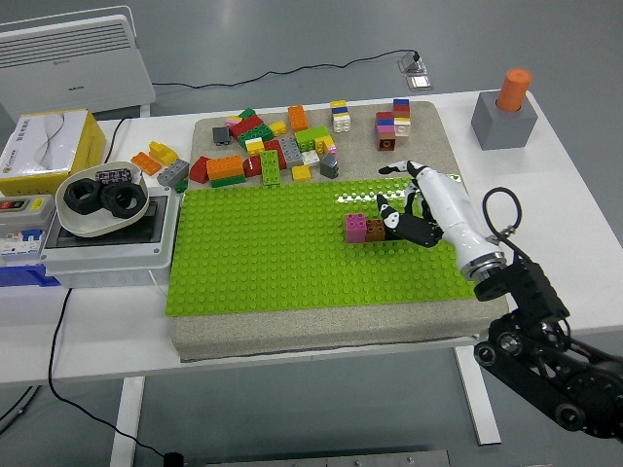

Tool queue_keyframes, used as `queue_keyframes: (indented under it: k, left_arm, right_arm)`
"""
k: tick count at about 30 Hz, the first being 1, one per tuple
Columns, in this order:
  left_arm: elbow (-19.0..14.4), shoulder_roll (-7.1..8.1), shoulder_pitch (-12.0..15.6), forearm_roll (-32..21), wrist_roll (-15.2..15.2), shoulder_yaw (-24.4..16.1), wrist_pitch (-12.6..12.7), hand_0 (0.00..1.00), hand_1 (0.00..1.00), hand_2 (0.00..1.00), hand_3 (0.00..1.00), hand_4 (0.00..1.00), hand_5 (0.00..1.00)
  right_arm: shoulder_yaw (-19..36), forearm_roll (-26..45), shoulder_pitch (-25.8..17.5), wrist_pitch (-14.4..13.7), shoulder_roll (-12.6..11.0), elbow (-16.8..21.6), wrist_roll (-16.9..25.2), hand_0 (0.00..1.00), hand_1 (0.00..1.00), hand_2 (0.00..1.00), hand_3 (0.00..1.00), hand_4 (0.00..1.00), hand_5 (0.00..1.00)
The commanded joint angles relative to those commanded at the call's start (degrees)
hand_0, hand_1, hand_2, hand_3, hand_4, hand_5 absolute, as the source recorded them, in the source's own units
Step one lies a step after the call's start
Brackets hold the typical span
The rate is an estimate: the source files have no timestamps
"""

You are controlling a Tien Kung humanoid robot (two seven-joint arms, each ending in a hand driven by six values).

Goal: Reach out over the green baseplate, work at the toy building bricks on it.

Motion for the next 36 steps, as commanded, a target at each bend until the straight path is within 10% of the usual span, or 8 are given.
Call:
queue_keyframes:
  k: [10,36]
  left_arm:
    - [0.0,0.82,-1.4,0.6,-0.4,1.4,0.7,0.737,0.624,0.562,0.7,0.782,0.767]
    - [0.0,2.11,-2.8,0.7,-0.6,3.3,0.0,0.736,0.623,0.57,0.7,0.745,0.723]
  right_arm:
    - [9.1,7.8,-8.2,-1.5,1.8,2.2,7.4,0.115,0.117,0.238,0.682,0.549,0.313]
    - [11.9,9.0,-9.1,-2.1,2.6,1.8,7.7,0.095,0.107,0.225,0.678,0.585,0.296]
